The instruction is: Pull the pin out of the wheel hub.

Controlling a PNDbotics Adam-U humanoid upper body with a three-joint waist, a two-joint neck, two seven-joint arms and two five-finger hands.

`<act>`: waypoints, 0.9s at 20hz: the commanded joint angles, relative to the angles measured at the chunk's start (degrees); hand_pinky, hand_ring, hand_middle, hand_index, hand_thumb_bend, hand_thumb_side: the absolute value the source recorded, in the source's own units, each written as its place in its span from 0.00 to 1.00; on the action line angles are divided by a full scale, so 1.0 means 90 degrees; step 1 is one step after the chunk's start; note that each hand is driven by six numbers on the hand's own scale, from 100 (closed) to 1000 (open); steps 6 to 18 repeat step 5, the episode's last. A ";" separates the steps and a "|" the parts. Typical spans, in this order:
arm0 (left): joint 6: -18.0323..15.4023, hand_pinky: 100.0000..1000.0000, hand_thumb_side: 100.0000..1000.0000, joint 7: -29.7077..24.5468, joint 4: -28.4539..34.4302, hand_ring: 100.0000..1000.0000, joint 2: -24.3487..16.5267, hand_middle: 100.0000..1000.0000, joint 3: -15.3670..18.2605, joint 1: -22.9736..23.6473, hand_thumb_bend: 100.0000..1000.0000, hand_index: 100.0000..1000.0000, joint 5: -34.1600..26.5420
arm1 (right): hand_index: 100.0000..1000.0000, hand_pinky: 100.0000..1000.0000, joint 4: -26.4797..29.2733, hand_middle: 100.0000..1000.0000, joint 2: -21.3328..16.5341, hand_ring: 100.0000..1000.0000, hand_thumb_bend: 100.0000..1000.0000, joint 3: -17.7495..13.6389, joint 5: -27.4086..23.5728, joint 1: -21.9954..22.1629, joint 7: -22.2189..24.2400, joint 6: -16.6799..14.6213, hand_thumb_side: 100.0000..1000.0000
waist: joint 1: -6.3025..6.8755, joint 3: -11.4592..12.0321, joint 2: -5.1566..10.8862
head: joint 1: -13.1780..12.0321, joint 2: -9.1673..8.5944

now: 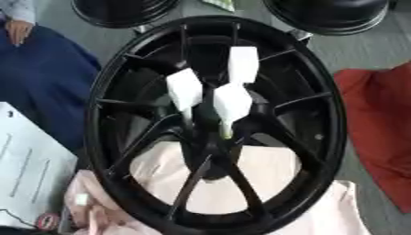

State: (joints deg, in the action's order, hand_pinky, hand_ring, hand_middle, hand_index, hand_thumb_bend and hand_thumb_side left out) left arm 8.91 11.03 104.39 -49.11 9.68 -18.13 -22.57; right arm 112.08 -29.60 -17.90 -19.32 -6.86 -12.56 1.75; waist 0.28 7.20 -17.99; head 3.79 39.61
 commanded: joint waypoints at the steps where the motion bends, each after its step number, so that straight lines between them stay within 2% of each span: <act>1: 0.0075 0.60 0.37 0.0583 0.0788 0.63 0.0618 0.55 0.0051 0.0010 0.52 0.72 0.0016 | 0.74 0.74 0.0155 0.65 -0.0232 0.72 0.00 0.0000 0.0035 -0.0097 0.0027 -0.0054 0.70 | -0.0023 -0.0022 0.0103 | -0.0051 -0.0113; 5: -0.0038 0.60 0.36 0.0940 0.1113 0.61 0.1705 0.54 0.0022 0.0190 0.53 0.72 0.0312 | 0.73 0.74 0.0166 0.64 -0.0196 0.72 0.00 0.0025 0.0029 -0.0168 0.0052 -0.0087 0.70 | -0.0073 -0.0047 0.0056 | -0.0097 -0.0165; 18: -0.0038 0.60 0.36 0.0940 0.1113 0.61 0.1705 0.54 0.0022 0.0190 0.53 0.72 0.0312 | 0.73 0.74 0.0166 0.64 -0.0196 0.72 0.00 0.0025 0.0029 -0.0168 0.0052 -0.0087 0.70 | -0.0073 -0.0047 0.0056 | -0.0097 -0.0165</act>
